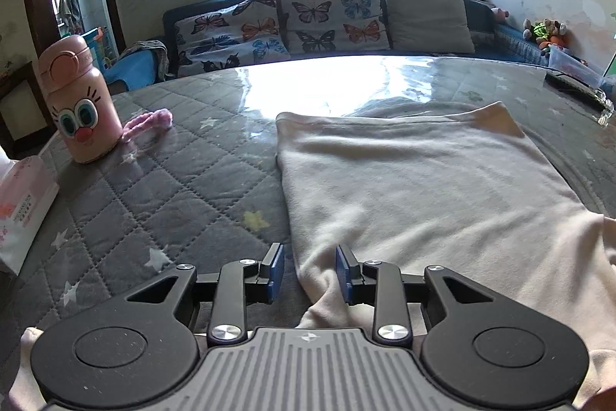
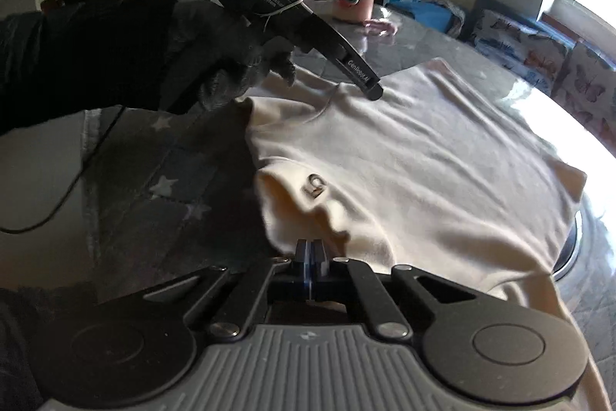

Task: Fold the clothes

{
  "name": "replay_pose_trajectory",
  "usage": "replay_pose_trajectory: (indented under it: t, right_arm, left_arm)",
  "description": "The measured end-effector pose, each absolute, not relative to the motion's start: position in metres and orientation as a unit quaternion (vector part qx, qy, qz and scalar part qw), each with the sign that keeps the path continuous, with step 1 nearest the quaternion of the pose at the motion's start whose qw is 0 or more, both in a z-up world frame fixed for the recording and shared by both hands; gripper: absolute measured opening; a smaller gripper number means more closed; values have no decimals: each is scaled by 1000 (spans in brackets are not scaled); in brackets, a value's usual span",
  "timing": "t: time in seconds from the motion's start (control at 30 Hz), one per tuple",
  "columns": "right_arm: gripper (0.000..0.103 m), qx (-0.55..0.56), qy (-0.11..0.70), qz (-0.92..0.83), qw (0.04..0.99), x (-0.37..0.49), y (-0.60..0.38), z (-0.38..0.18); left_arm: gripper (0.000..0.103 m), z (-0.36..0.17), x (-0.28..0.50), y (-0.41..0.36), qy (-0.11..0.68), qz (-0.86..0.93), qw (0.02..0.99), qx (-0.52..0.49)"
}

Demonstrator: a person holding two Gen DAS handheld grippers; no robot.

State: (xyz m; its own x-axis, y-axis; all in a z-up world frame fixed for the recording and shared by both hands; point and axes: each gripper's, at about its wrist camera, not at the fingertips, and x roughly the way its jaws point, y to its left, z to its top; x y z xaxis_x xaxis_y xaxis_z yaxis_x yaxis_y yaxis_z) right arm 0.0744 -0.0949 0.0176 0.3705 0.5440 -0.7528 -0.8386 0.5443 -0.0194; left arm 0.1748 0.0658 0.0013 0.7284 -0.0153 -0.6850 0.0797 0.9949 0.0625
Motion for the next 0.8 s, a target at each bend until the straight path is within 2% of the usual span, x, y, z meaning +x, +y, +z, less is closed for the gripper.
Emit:
replay_pose_trajectory:
  t: [0.2,0.33,0.53,0.67,0.8]
  right_arm:
    - [9,-157,361,395,830,93,-116,29]
    - [9,-146,392,376,827,101,-123,17]
    - [10,-159,395,383,820,86,-133,19]
    - [13,-133,384,353,843,94,-146,26]
    - [13,-92,409,317,851,107,-163,16]
  left_arm:
    - [35,14,163,57,351,-43,934,42]
    - [36,16,150,36,344,-77,934,58]
    - [36,7,124,12,340,-119,930,76]
    - [38,4,105,-6,327,-143,929,93]
    - [39,-4,89,-22,322,-167,924,125]
